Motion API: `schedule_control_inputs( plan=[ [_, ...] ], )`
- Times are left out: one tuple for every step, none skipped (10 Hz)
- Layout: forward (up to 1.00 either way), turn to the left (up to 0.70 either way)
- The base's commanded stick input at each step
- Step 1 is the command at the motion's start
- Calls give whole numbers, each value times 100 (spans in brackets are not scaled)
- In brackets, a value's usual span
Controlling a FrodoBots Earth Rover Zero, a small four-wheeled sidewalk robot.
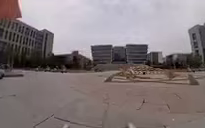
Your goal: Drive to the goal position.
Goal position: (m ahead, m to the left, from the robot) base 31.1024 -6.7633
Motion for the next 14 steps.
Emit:
schedule_control_inputs(
  plan=[
    [85,0],
    [85,0],
    [85,0],
    [85,0],
    [85,0],
    [85,0],
    [85,0],
    [85,0],
    [85,0],
    [85,0],
    [85,0],
    [85,0],
    [85,0],
    [85,0]
  ],
)
